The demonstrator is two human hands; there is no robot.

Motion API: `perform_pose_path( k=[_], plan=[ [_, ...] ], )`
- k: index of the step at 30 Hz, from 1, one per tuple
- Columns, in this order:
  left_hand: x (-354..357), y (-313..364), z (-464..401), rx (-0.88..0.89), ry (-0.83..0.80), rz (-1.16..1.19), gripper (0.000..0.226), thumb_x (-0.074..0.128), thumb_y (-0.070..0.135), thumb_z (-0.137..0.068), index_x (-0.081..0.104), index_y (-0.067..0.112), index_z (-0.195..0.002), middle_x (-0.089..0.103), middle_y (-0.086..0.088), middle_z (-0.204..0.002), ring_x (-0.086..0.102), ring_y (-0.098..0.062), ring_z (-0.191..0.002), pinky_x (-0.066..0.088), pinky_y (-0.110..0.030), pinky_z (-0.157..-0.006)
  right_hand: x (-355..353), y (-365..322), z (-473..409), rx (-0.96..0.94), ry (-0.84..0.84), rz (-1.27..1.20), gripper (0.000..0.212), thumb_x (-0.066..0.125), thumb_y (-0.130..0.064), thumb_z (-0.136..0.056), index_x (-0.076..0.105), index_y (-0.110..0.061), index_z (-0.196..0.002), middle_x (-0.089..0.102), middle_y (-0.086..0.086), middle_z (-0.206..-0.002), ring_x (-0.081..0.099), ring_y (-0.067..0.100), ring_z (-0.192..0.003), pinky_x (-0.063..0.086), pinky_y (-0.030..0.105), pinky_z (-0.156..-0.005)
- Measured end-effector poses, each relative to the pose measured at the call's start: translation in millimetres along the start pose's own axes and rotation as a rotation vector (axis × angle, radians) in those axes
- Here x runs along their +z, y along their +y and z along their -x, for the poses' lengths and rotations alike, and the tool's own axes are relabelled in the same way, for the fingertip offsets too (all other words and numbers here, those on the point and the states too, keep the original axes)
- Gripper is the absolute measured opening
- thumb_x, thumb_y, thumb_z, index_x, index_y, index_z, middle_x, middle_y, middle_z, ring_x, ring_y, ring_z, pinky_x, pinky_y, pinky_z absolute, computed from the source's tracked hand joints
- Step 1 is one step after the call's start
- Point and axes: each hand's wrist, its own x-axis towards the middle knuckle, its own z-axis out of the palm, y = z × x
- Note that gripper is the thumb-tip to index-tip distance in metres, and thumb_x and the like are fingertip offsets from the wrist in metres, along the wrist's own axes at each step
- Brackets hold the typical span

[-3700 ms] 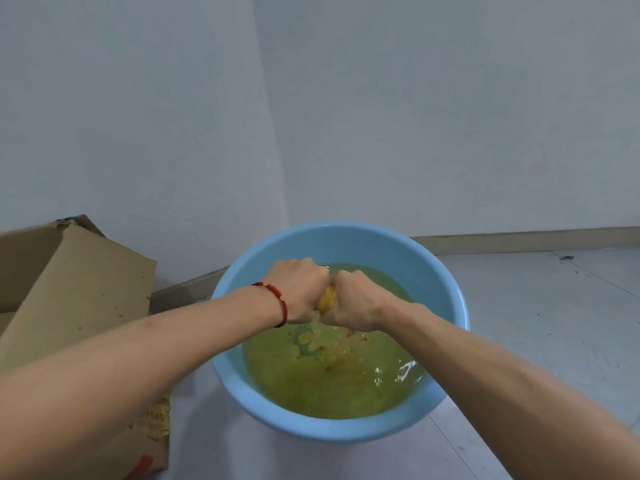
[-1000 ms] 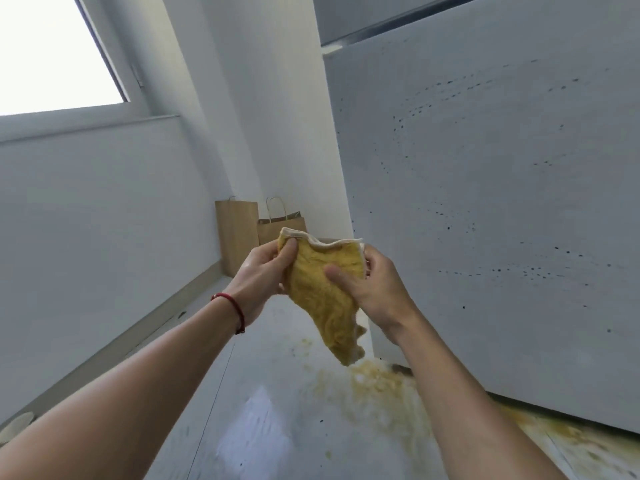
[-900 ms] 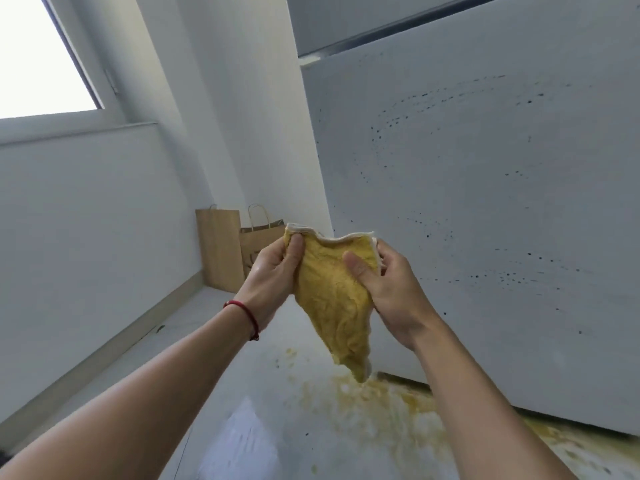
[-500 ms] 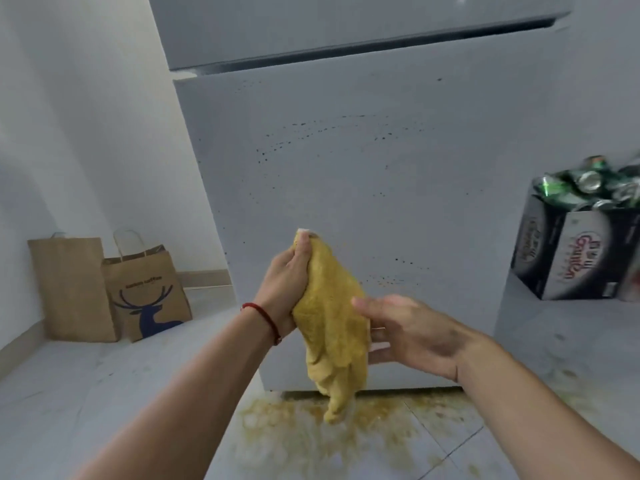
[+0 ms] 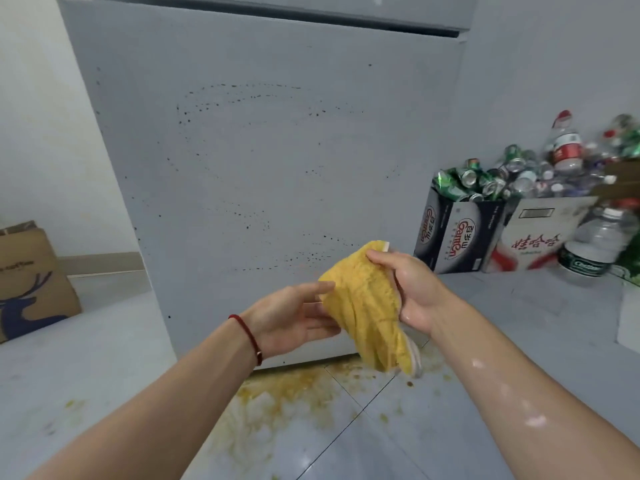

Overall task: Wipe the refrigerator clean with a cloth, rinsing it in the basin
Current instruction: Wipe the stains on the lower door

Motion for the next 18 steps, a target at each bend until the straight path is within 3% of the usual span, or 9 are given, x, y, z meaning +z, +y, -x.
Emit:
perform_pose_path(
  k=[2,5,7,10,12,15,18],
  plan=[
    [3.2,2.0,-3.6,0.087,0.130,-0.063,0.029,0.064,0.016,-0.099,0.066,-0.005,-0.118,0.071,-0.015,-0.104,0.072,-0.029,-0.097,0.060,-0.041,-0.085,-8.3,4.4,-8.8,-0.047,0.069,0.248,0.027,0.058,-0.016,-0.106,0.049,-0.018,-0.131,0.072,0.014,-0.117,0.075,0.031,-0.099,0.064,0.049,-0.078],
    [2.6,1.9,-8.3,0.228,0.310,-0.350,0.021,0.059,0.025,-0.103,0.062,0.006,-0.109,0.069,-0.010,-0.101,0.068,-0.024,-0.088,0.058,-0.037,-0.070,-17.6,17.6,-13.1,-0.141,0.202,0.880,0.032,0.054,-0.027,-0.105,0.036,-0.037,-0.129,0.065,0.009,-0.121,0.069,0.032,-0.104,0.058,0.060,-0.091],
    [1.8,-0.9,-8.9,0.344,0.453,-0.548,0.018,0.056,0.032,-0.104,0.059,0.015,-0.109,0.070,-0.007,-0.108,0.069,-0.024,-0.093,0.057,-0.040,-0.072,-18.0,23.8,-14.5,-0.146,0.217,0.845,0.035,0.058,-0.032,-0.104,0.037,-0.039,-0.131,0.065,0.003,-0.122,0.069,0.027,-0.103,0.058,0.054,-0.093],
    [5.5,-2.5,-7.2,0.492,0.524,-0.581,0.011,0.060,0.029,-0.102,0.057,0.021,-0.108,0.073,-0.007,-0.106,0.072,-0.028,-0.094,0.061,-0.049,-0.082,-22.4,20.6,-18.3,-0.194,0.291,0.832,0.057,0.068,-0.036,-0.100,0.033,-0.031,-0.145,0.064,0.003,-0.125,0.067,0.023,-0.109,0.051,0.040,-0.096],
    [6.9,2.6,-4.1,0.535,0.498,-0.508,0.015,0.062,0.024,-0.101,0.056,0.017,-0.113,0.076,-0.008,-0.101,0.073,-0.026,-0.090,0.062,-0.042,-0.078,-27.0,15.2,-18.2,-0.201,0.210,0.730,0.057,0.073,-0.033,-0.097,0.040,-0.032,-0.143,0.070,0.007,-0.117,0.072,0.022,-0.102,0.054,0.038,-0.091],
    [-3.7,16.2,3.7,0.559,0.396,-0.435,0.031,0.068,0.019,-0.098,0.047,0.018,-0.121,0.073,-0.008,-0.093,0.068,-0.021,-0.082,0.057,-0.038,-0.076,-28.0,11.8,-17.4,-0.083,-0.089,0.576,0.042,0.078,-0.018,-0.092,0.061,-0.021,-0.131,0.076,0.009,-0.112,0.075,0.021,-0.099,0.058,0.035,-0.080],
    [-20.9,29.6,10.9,0.482,0.237,-0.556,0.045,0.075,0.004,-0.090,0.054,0.018,-0.128,0.073,-0.010,-0.102,0.069,-0.023,-0.092,0.058,-0.040,-0.087,-28.0,16.5,-25.0,-0.144,-0.113,0.803,0.038,0.082,-0.014,-0.088,0.069,-0.024,-0.123,0.077,0.002,-0.107,0.073,0.019,-0.103,0.059,0.037,-0.088]
  ],
)
